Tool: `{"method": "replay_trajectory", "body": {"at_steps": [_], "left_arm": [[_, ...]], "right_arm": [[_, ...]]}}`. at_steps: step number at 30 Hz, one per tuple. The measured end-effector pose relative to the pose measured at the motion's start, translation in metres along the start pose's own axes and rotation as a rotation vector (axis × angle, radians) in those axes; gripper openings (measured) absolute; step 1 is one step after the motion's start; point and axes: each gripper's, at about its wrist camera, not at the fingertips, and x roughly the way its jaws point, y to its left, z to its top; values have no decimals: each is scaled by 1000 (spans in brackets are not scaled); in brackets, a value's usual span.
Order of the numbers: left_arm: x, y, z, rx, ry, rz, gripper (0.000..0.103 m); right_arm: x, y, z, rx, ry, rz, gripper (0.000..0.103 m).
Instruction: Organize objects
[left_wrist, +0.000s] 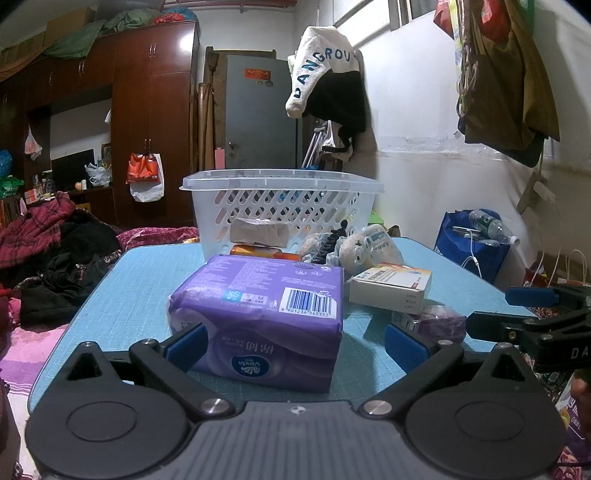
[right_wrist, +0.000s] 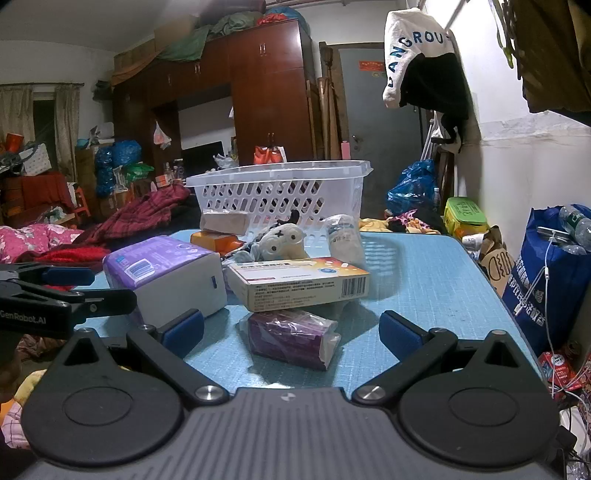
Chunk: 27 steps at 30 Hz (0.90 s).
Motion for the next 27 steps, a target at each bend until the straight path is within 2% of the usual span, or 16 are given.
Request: {"method": "replay_trajectory", "body": {"at_steps": [8,9,19,27], "left_arm": [[1,3,0,-7,-2,-2,103],[1,3,0,-8,-2,-3,103],[1,3,1,-12,-4,-4,103],[1,4,0,-10,-4,-4,103]], "right_arm": [[0,-1,0,0,-2,0,103],[-19,-1,-2,0,-3,0,103],[1,0,0,0,-3,1,103],[1,1,0,3,-2,6,103]]}}
